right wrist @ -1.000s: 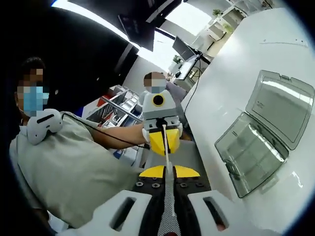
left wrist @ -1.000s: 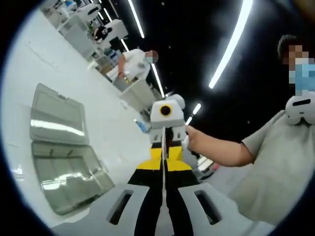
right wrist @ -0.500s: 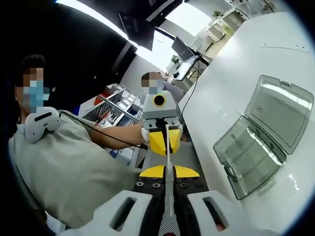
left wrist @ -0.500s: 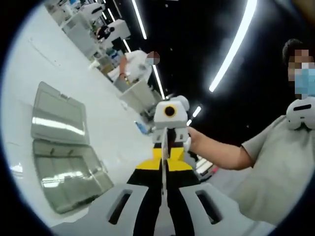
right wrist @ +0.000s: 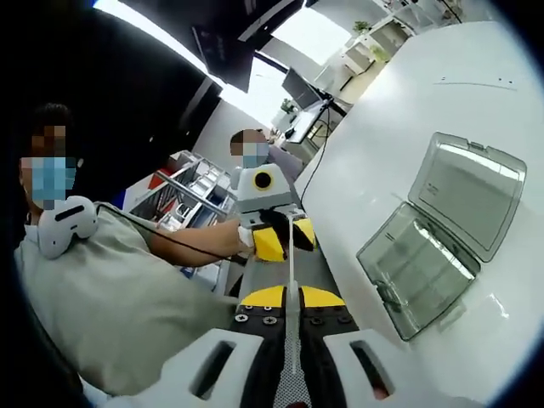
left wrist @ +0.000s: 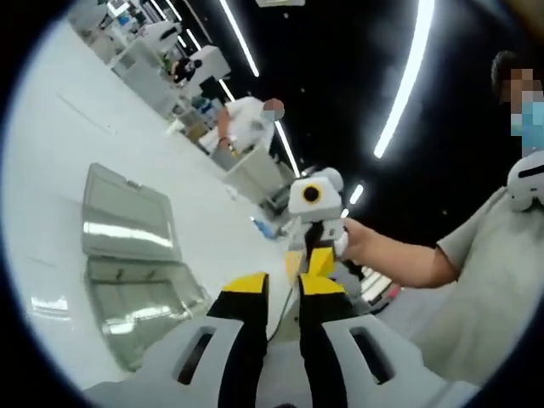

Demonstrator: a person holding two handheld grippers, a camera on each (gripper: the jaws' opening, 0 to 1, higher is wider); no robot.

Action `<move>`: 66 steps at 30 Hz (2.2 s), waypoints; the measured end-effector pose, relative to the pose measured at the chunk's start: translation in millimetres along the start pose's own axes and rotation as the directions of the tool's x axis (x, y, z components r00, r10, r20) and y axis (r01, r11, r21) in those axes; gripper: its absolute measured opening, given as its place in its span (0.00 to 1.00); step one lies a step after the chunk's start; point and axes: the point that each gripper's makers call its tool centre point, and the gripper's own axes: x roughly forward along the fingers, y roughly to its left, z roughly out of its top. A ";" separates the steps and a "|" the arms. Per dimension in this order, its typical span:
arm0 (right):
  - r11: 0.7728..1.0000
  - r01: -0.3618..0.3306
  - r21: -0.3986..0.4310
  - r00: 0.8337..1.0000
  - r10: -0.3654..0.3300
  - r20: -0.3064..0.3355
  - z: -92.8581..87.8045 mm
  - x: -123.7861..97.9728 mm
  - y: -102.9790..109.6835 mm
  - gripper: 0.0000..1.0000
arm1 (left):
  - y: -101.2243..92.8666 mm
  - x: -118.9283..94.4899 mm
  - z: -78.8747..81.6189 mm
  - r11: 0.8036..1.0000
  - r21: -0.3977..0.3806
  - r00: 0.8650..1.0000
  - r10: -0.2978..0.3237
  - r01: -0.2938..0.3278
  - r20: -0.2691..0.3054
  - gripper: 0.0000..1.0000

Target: Insert the divider into the dual guide fixture by aligning both edges with the guide slots and pushing it downward to the bottom, including one-sided entry, uneven engagement, binding, and posture correction.

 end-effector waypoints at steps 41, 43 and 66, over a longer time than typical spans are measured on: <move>0.785 0.475 0.397 0.873 -0.477 -0.101 0.5 2.0 -75.0 0.00 | 30.8 -18.7 -30.9 0.724 0.629 0.896 0.433 -0.283 -0.095 0.44; 0.777 0.481 0.407 0.870 -0.481 -0.110 -1.2 1.6 -76.9 0.00 | 33.0 -20.5 -31.5 0.709 0.642 0.888 0.451 -0.294 -0.092 0.45; 0.654 0.608 0.450 0.777 -0.608 -0.165 -10.9 -4.5 -100.8 0.00 | 41.3 -28.7 -37.4 0.635 0.692 0.851 0.522 -0.342 -0.058 0.58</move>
